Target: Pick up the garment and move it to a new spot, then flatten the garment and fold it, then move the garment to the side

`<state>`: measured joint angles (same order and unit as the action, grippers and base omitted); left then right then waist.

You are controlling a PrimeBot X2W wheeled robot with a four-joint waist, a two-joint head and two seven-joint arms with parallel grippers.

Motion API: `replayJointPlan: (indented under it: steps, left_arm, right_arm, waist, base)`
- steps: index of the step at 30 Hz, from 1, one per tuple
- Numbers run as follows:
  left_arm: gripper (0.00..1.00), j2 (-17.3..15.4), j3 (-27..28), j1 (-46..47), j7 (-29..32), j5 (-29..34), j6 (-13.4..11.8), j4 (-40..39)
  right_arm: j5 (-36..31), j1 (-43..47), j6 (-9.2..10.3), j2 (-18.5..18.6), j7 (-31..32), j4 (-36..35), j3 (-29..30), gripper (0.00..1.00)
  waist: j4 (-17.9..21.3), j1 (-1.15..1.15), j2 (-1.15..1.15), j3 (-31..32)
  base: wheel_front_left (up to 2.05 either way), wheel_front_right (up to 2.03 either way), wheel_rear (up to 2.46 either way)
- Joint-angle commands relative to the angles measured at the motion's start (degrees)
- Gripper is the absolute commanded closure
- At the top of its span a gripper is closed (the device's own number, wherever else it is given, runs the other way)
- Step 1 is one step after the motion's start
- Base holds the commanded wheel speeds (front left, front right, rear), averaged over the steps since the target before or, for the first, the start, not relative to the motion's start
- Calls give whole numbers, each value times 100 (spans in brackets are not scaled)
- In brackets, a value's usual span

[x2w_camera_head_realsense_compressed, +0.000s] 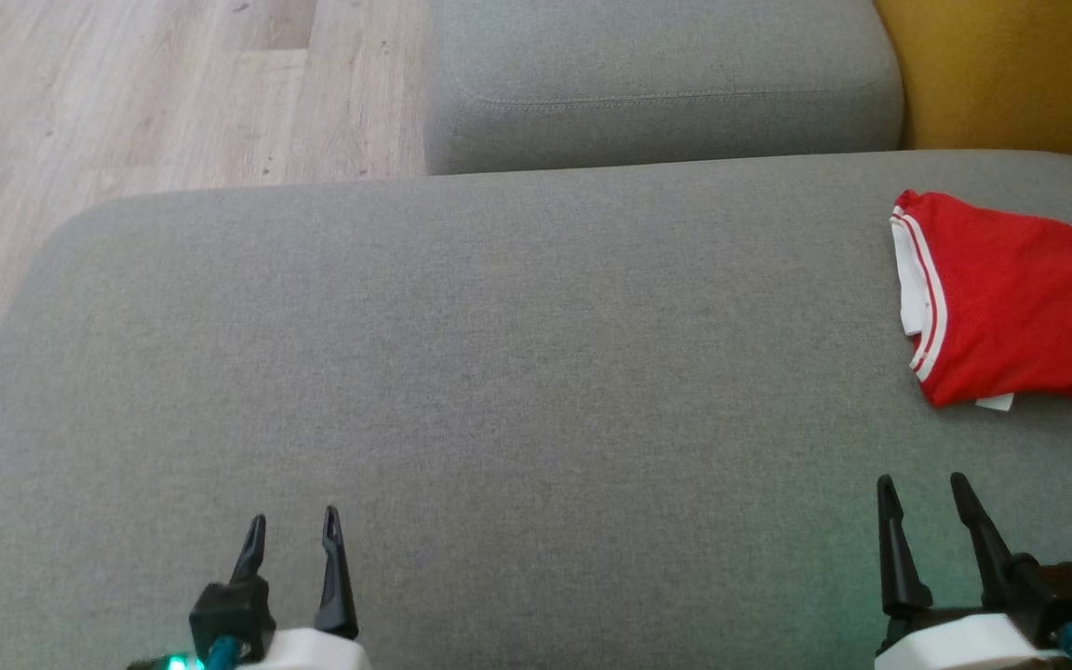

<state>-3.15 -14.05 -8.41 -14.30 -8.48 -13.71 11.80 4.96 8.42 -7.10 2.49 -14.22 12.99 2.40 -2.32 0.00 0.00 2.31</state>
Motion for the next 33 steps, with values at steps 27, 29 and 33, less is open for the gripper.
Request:
replayJointPlan:
  steps: [27,29,33]
  left_arm:
    - [100,-46,128,-65,174,-941,219,429]
    - [100,-52,151,-36,199,-1083,255,432]
    - [100,-62,187,8,238,-1295,308,434]
  right_arm:
    - [894,-46,-3,3,230,351,13,100]
    - [1034,-71,-4,4,262,345,20,100]
    - [1244,-108,-5,5,311,338,30,100]
  waist:
    - [24,0,0,28]
    - [27,0,0,23]
    - [33,0,0,16]
  base:
    - [0,0,0]
    - [0,0,0]
    - [0,0,0]
